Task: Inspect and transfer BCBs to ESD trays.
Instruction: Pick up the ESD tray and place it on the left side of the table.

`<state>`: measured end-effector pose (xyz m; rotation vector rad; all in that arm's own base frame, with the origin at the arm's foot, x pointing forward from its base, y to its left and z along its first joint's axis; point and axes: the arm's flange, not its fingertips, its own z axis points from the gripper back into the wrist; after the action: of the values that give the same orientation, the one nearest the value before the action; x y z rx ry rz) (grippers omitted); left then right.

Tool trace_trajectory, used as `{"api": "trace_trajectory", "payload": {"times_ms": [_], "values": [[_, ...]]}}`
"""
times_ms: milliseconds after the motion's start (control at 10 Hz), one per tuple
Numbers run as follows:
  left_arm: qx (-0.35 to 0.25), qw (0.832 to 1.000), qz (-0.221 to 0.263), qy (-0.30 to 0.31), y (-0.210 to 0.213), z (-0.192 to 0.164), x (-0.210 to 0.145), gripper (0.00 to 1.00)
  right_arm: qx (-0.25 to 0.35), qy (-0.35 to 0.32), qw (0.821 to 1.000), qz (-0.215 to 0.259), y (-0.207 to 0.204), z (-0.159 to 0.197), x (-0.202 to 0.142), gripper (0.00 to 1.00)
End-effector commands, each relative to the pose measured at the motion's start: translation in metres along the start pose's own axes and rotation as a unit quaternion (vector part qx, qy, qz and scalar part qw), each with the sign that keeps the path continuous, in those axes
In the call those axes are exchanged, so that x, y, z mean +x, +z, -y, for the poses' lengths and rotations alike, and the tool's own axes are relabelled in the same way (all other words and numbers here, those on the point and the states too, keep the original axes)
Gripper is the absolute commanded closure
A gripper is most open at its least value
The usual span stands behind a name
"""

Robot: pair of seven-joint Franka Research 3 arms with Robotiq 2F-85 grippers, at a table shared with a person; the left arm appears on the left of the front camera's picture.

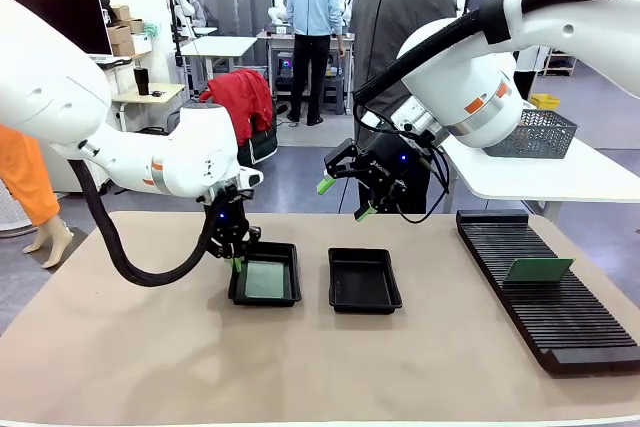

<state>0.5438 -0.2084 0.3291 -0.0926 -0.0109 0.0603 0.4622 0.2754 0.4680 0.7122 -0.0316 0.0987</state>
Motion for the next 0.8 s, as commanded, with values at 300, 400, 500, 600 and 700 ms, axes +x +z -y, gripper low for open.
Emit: {"api": "trace_trajectory", "payload": {"times_ms": [300, 400, 500, 600, 700], "values": [[-0.063, 0.996, -0.022, -0.055, 0.05, -0.085, 0.036, 0.97, -0.008, -0.004, 1.0, 0.002, -0.001, -0.001, 0.003, 0.0], [-0.07, 0.995, -0.024, -0.064, 0.056, -0.109, 0.042, 0.97, -0.008, -0.004, 1.0, 0.002, -0.001, -0.001, 0.003, 0.0], [-0.07, 0.995, -0.023, -0.067, 0.06, -0.132, 0.045, 0.97, -0.008, -0.004, 1.0, 0.002, -0.001, -0.001, 0.003, 0.0], [-0.069, 0.995, -0.02, -0.068, 0.062, -0.155, 0.046, 0.97, -0.008, -0.004, 1.0, 0.002, -0.001, -0.001, 0.003, 0.0], [-0.068, 0.995, -0.022, -0.068, 0.062, -0.18, 0.048, 0.97, -0.008, -0.004, 1.0, 0.002, -0.001, -0.001, 0.003, 0.0]]}}
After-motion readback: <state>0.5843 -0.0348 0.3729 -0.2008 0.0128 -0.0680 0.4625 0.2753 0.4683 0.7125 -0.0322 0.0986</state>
